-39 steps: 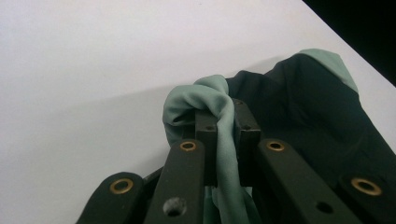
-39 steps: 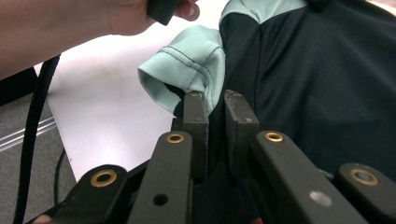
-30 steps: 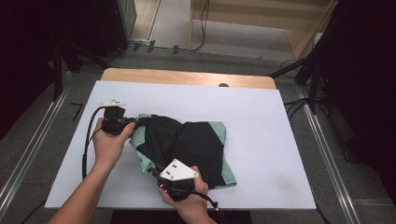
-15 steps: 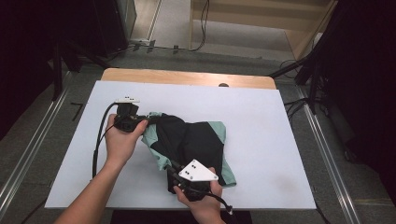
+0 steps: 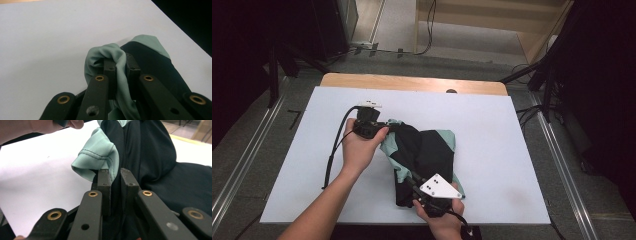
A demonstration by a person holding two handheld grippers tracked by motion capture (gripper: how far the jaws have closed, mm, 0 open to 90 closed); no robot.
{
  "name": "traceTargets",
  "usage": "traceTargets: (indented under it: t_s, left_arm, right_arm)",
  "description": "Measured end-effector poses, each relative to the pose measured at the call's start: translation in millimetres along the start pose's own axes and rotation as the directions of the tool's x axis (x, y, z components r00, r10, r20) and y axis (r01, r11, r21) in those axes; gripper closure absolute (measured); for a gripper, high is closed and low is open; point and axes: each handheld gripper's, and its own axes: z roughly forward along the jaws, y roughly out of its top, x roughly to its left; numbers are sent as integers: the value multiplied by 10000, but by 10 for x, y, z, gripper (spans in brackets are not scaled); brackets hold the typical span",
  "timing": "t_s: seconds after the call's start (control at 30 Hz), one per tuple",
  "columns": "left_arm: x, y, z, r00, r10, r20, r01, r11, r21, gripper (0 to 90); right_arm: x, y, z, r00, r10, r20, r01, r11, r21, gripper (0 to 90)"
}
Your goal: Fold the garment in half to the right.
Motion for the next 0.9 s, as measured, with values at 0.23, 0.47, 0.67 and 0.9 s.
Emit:
traceTargets:
  t_s: [0.23,0.47,0.67,0.9]
  left_arm:
    - [-129,47,105,9996,222,198,-222,9998,-9,827]
    - [-47,-30,-20,9994,329,-65,-329,9994,50,830]
    - [236,-212,-273,9989,-132,-443,132,9999,0,833]
    - [418,-301,-551,9938,-348,-1054,342,9994,-72,835]
  right_arm:
    - [-118,-90,-103,9995,223,235,-223,9997,-23,790]
    - [-29,-95,-76,9999,138,26,-138,9999,-10,790]
    - [170,-17,84,9987,-189,-468,191,9998,42,792]
    - [419,97,286,9938,-360,-1049,357,9994,-47,794]
